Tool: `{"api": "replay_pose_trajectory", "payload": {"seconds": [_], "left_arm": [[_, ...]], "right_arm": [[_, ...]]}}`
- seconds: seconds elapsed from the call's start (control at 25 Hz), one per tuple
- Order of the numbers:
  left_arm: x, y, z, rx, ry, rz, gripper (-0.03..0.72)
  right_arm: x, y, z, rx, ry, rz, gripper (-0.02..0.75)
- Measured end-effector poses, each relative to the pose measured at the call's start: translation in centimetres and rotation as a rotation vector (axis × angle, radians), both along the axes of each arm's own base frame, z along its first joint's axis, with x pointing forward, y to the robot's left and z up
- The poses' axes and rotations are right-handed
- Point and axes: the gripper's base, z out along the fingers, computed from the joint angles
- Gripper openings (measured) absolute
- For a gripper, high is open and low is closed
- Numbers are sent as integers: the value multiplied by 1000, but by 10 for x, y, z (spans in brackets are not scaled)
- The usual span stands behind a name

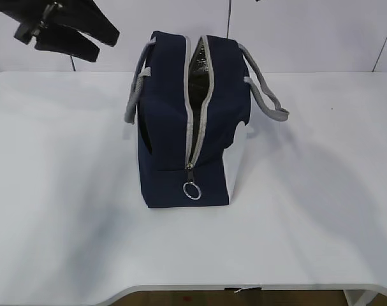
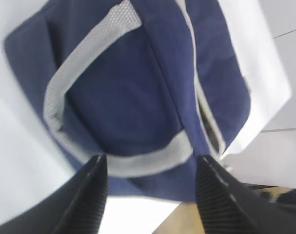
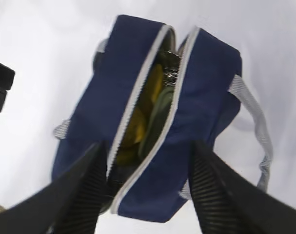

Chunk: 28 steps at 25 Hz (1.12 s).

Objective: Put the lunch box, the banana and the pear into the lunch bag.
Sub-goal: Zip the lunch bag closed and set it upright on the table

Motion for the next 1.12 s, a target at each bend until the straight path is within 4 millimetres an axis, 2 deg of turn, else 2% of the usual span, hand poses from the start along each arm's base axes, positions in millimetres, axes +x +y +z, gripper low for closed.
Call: {"api": "replay_pose_trajectory", "payload": {"seconds": [0.16,0.32,0.44,0.72,0.92,1.12], "left_arm": [[-17,7,18,140,-58,0,412],[-33,12,33,299,-127,8,374],[-46,16,49,325,-172,14,347],[-73,24,80,350,-269,33,288],[-99,30,104,339,-341,48,253],[-115,33,117,330,-385,56,248]], "right_arm": [[-16,-4,15,42,-16,11,431],[-34,-9,12,52,27,20,419],[-48,-13,10,53,52,24,418],[-50,-20,9,-3,31,2,417],[-49,-20,-6,-35,74,14,416],[-62,-26,-32,-89,114,61,410]]}}
